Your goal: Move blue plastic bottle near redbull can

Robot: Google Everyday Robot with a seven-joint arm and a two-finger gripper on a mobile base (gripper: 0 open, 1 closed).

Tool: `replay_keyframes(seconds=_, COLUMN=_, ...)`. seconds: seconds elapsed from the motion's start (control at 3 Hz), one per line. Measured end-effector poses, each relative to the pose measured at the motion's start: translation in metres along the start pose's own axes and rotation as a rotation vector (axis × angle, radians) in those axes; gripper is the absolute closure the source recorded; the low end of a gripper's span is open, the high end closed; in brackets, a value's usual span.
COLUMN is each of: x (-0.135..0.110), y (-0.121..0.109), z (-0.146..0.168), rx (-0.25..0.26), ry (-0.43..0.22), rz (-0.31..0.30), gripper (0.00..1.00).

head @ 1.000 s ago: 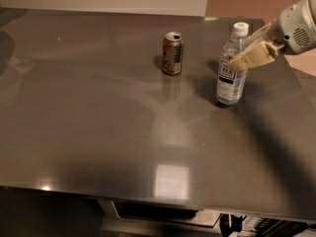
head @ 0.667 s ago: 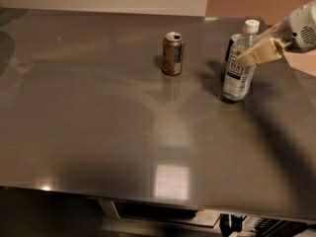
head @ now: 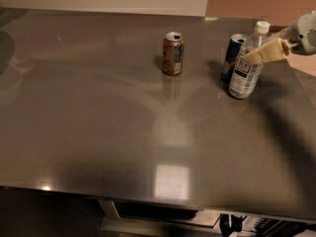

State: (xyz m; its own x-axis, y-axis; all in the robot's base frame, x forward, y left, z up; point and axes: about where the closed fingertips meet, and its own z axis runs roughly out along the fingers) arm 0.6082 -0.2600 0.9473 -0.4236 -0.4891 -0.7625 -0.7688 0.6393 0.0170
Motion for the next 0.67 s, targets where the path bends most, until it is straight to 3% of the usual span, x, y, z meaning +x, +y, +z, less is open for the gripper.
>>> replay_keyframes(seconds=0.67, x=0.0108, y=-0.0167, z=-0.0034, rx=0.027, ry=-0.006, rz=0.028, gripper=0.59)
